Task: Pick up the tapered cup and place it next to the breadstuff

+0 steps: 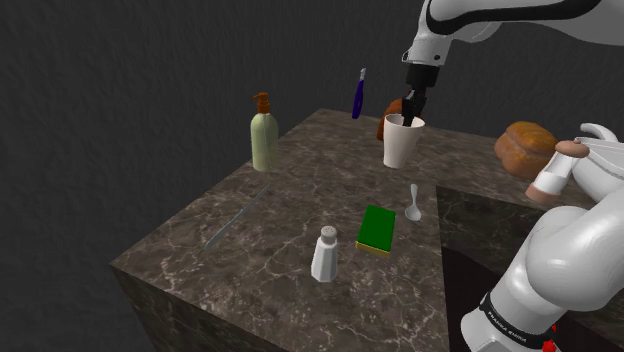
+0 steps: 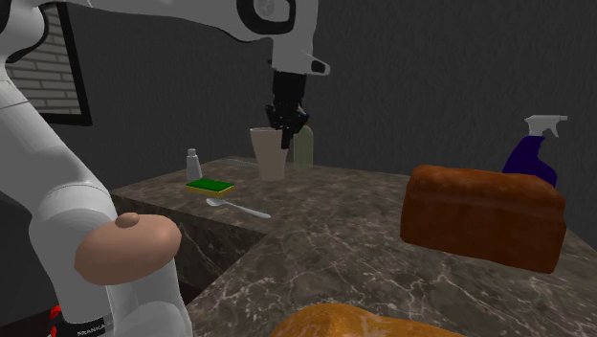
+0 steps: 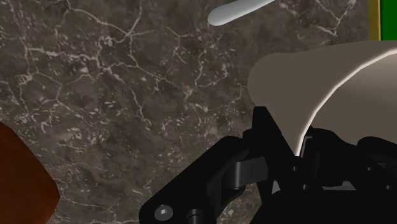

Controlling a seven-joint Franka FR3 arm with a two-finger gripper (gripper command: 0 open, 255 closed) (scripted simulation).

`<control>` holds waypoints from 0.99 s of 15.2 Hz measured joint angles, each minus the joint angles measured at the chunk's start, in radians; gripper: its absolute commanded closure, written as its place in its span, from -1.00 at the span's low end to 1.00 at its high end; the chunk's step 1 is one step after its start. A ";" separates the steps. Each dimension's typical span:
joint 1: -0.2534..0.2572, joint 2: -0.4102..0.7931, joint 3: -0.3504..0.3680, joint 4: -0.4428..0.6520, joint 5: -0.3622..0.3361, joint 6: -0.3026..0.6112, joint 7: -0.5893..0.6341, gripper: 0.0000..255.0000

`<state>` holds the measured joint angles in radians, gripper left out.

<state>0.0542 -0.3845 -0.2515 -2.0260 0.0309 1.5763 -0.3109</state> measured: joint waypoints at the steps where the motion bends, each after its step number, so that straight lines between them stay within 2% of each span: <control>1: 0.000 0.002 0.000 0.013 0.000 -0.011 0.001 1.00; 15: 0.008 0.052 0.000 0.251 0.013 -0.199 0.011 1.00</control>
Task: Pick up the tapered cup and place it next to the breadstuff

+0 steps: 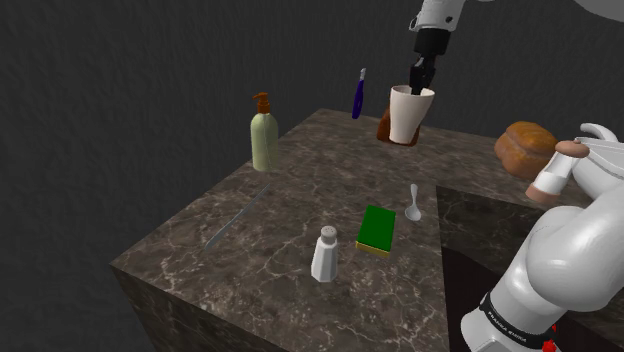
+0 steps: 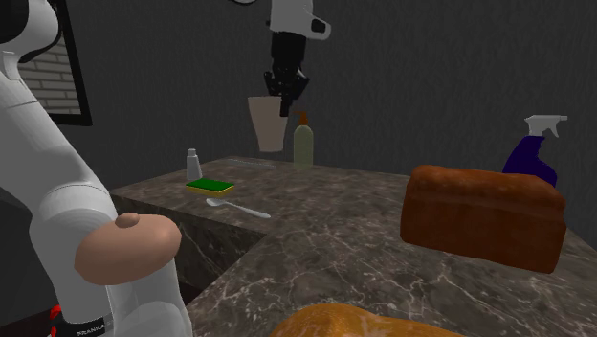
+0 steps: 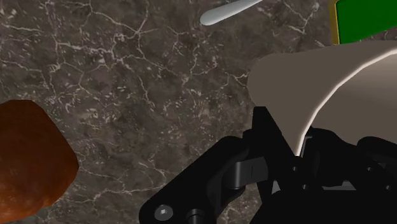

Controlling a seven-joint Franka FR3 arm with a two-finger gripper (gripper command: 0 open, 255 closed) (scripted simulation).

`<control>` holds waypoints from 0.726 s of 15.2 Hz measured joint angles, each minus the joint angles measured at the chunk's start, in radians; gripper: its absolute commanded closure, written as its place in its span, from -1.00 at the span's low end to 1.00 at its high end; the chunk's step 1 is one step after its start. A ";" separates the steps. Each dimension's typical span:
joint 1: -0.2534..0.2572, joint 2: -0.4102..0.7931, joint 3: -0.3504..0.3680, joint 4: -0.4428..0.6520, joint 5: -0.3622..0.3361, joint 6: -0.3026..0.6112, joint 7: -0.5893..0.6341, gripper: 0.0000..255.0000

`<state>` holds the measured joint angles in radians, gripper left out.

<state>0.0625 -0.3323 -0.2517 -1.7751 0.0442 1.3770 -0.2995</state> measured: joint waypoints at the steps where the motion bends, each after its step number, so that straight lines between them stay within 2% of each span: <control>1: 0.001 0.006 0.000 0.020 0.002 -0.014 0.001 1.00; 11: 0.005 0.084 -0.012 0.241 0.019 -0.159 0.000 1.00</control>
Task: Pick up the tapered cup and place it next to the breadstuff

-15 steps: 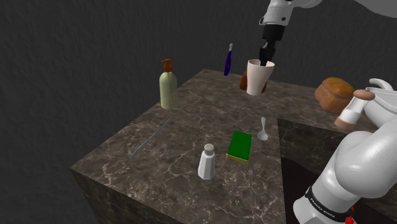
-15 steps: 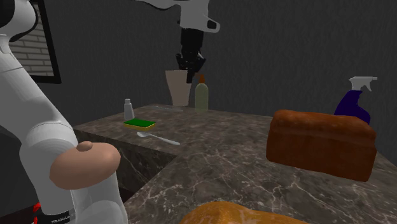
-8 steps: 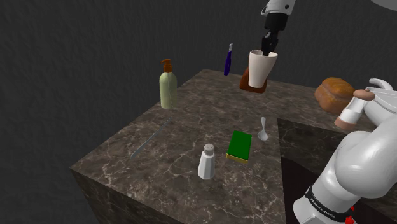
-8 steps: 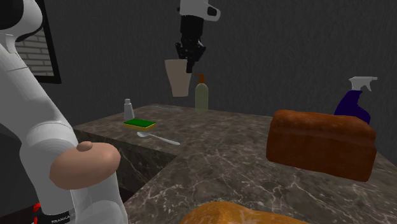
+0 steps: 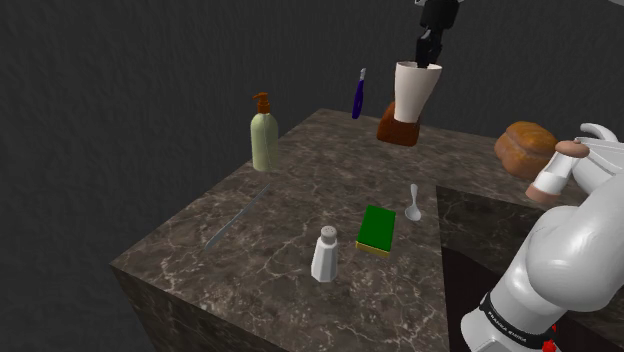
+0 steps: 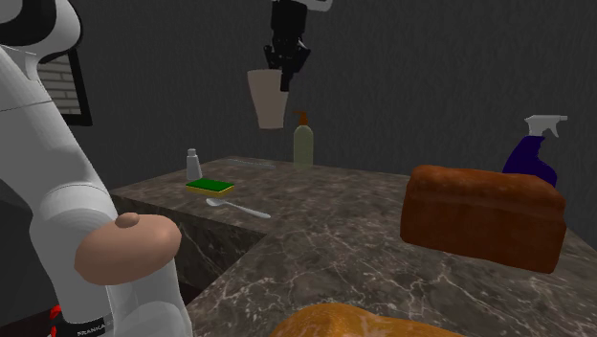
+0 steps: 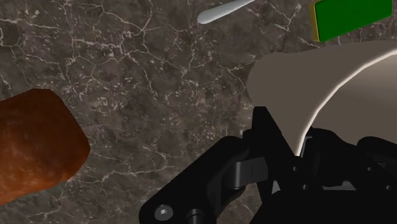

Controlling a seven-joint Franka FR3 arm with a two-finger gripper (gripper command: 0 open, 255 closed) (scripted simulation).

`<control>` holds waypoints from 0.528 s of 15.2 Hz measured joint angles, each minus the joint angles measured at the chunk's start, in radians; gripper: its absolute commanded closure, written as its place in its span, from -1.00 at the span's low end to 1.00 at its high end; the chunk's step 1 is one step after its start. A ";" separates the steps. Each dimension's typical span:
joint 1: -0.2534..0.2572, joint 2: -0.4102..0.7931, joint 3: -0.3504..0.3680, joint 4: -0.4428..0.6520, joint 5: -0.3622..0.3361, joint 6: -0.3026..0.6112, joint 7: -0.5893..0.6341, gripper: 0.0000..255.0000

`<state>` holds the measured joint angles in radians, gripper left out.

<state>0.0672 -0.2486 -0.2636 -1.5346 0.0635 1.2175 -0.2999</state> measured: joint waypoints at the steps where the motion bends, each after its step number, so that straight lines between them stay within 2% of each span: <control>1: 0.000 0.008 -0.002 0.023 0.002 -0.016 -0.001 1.00; 8: -0.051 -0.012 -0.096 0.029 -0.041 -0.051 -0.152 1.00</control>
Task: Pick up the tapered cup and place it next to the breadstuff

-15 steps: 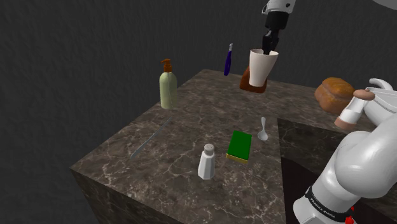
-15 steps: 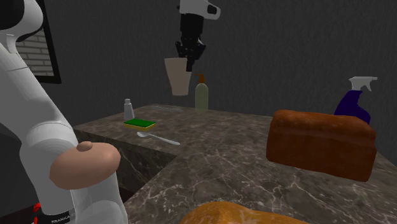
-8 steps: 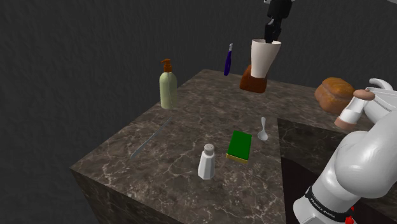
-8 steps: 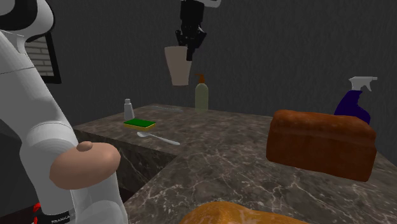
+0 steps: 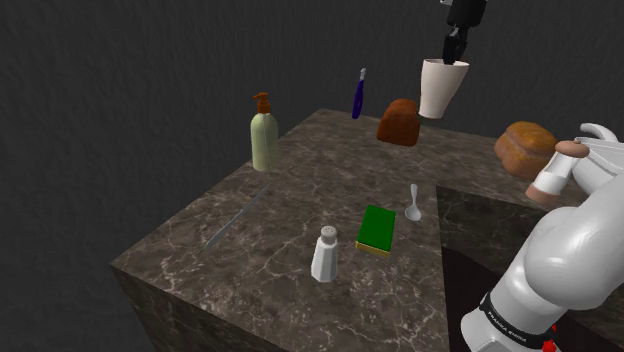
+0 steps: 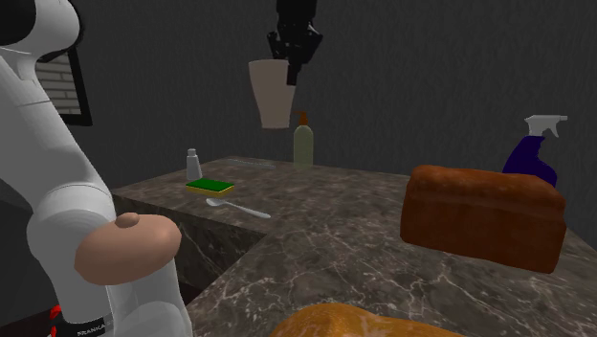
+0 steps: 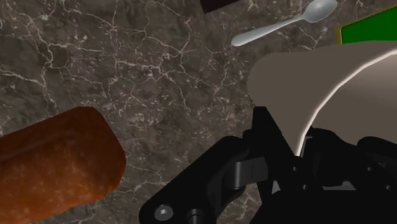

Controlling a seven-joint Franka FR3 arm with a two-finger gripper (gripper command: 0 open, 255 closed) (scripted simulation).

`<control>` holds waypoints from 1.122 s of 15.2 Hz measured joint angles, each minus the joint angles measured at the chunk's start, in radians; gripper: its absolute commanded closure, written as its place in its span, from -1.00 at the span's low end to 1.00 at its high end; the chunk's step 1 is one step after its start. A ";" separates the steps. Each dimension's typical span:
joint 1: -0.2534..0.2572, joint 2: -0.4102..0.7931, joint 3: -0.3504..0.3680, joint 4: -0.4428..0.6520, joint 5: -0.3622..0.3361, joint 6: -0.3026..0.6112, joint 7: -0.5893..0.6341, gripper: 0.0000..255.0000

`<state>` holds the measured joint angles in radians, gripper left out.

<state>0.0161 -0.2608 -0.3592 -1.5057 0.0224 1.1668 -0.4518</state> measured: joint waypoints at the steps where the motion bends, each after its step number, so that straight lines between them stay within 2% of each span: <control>1: -0.008 0.001 -0.016 0.006 -0.007 -0.006 -0.025 1.00; 11: -0.095 0.074 -0.210 0.102 -0.046 -0.045 -0.323 1.00; 17: -0.173 0.217 -0.358 0.246 -0.001 -0.078 -0.542 1.00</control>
<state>-0.1569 -0.0435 -0.7168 -1.2599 0.0210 1.0886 -0.9937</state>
